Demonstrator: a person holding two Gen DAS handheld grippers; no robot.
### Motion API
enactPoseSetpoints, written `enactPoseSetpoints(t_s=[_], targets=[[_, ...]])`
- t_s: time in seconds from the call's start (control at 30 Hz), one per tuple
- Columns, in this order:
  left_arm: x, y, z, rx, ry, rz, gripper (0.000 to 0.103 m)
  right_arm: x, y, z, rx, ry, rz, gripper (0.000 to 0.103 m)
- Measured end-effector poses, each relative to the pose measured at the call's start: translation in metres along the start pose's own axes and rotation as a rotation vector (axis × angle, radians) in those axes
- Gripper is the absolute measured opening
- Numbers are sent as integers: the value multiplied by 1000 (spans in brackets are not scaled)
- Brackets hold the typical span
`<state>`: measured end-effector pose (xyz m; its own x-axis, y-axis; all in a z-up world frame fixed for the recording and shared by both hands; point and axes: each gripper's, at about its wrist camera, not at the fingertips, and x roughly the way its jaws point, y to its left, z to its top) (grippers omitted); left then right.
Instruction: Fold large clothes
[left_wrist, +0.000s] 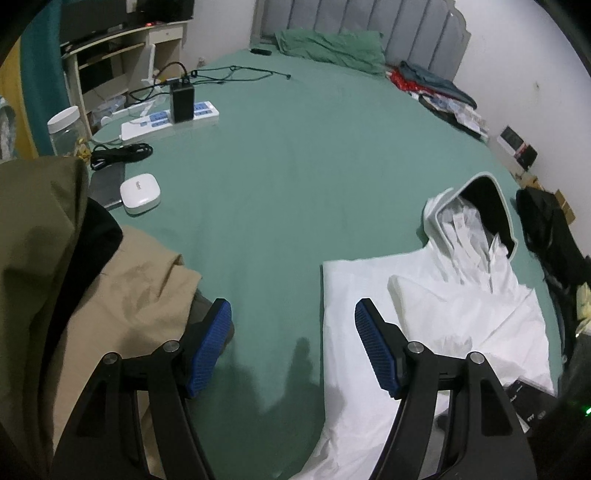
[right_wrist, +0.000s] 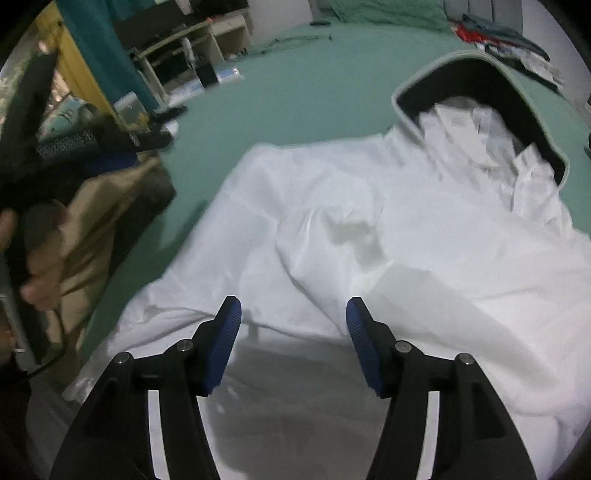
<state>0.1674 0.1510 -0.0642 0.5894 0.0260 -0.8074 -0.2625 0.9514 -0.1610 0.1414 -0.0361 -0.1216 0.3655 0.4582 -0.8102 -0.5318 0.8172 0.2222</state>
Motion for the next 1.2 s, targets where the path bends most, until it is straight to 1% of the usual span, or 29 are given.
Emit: enactPoseSetpoints(t_s=[0.07,0.13,0.2,0.3,0.33,0.37,0.4,0.43,0.47,0.53,0.6,0.63,0.67,0.7,0.77,0.83,0.87,0.9,0.93,0.97,1.0,1.03,1.07,1.2], targets=[[3,-3,-2,13,14,7,73,-12,-8,11,-20,-50,-22,60],[6,-4,-3,21,22,6,73,-15,-18,25,-7,-85,-58,60],[10,-4,-3,18,33,18,73,-6,-28,42,10,-65,-59,60],[13,-1,-1,9,37,25,73,24,-35,59,10,7,-22,59],[14,0,1,6,38,30,73,33,-37,61,19,34,-1,49],[15,1,2,4,39,31,73,42,-38,63,24,55,32,17],[15,4,4,-2,40,32,73,50,-37,64,19,77,55,7],[15,5,5,-7,38,34,73,54,-35,64,7,91,54,6],[15,7,7,-12,36,35,73,53,-30,66,-21,76,42,6],[13,12,10,-27,25,39,73,39,-19,73,-75,4,0,6],[8,16,13,-46,0,34,73,13,-2,86,-163,-123,-57,6],[6,17,14,-51,-12,34,73,-2,7,88,-214,-198,-61,6],[3,19,15,-56,-25,37,73,-13,17,91,-271,-261,-44,6],[2,20,16,-59,-31,39,73,-21,29,91,-340,-299,-26,6],[0,24,17,-72,-40,41,73,-19,45,85,-448,-312,-45,7],[-2,29,17,-81,-42,69,73,-4,56,70,-523,-259,-74,7],[-3,30,17,-75,-48,95,73,11,62,58,-561,-185,-72,9],[-5,29,16,-61,-60,125,73,19,64,50,-571,-137,-66,11],[-5,28,16,-55,-65,129,73,28,66,38,-568,-83,-52,18],[-5,28,15,-56,-62,121,73,32,67,25,-557,-41,-21,34],[-5,28,15,-59,-57,109,73,33,68,14,-550,-25,4,44],[-3,25,14,-61,-49,83,73,30,69,0,-537,-23,9,63],[-1,23,12,-57,-40,66,73,26,67,-8,-519,-26,3,72],[18,0,4,-8,17,3,73,-2,49,-32,-419,-16,63,72]])
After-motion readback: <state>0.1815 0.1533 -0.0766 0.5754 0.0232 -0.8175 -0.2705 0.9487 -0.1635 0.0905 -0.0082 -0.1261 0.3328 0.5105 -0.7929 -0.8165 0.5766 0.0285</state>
